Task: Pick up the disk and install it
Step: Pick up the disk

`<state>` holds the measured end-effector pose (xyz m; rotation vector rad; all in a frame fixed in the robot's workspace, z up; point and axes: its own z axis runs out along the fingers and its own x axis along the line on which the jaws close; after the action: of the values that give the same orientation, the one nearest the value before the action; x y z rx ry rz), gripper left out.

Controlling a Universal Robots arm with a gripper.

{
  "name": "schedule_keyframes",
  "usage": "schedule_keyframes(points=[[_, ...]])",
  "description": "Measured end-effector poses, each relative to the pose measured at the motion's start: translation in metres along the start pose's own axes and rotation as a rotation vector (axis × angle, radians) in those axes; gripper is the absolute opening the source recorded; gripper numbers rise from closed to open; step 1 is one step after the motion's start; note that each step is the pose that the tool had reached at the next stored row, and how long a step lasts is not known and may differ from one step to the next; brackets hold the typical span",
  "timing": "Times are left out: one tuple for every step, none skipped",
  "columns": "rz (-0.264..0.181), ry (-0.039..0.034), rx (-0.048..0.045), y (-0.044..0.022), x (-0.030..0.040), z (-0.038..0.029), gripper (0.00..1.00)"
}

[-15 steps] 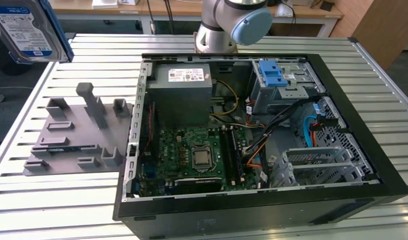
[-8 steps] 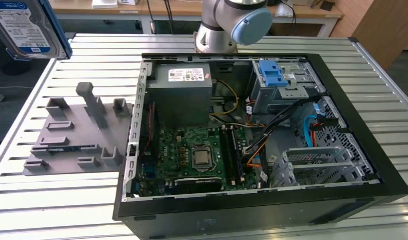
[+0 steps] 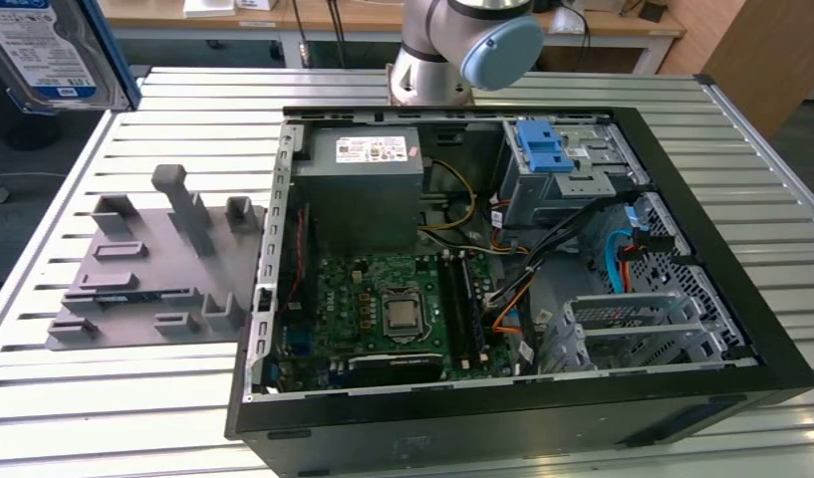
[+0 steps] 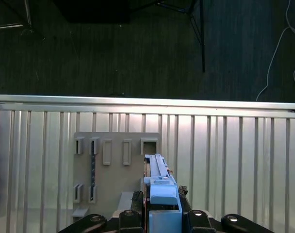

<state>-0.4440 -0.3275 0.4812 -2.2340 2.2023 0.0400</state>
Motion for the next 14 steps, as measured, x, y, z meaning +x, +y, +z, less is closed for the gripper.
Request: schedule_keyframes(points=[[0.0,0.0,0.0001,0.0,0.0,-0.0009,0.36],[0.0,0.0,0.0002,0.0,0.0,-0.0018,0.36],[0.0,0.0,0.0002,0.0,-0.0001,-0.0027,0.36],[0.0,0.0,0.0002,0.0001,-0.0001,-0.0036,0.36],[0.0,0.0,0.0003,0.0001,-0.0001,-0.0044,0.36],[0.0,0.0,0.0003,0.0001,-0.0001,-0.0051,0.36],[0.0,0.0,0.0003,0.0001,-0.0001,-0.0057,0.36],[0.0,0.0,0.0004,0.0001,-0.0001,-0.0059,0.36],[0.0,0.0,0.0005,0.0001,-0.0001,-0.0059,0.36],[0.0,0.0,0.0006,0.0001,-0.0001,-0.0059,0.36],[0.0,0.0,0.0006,0.0001,-0.0001,-0.0059,0.36],[0.0,0.0,0.0005,0.0001,-0.0001,-0.0059,0.36],[0.0,0.0,0.0005,0.0001,-0.0001,-0.0059,0.36],[0.0,0.0,0.0005,0.0001,-0.0001,-0.0059,0.36]])
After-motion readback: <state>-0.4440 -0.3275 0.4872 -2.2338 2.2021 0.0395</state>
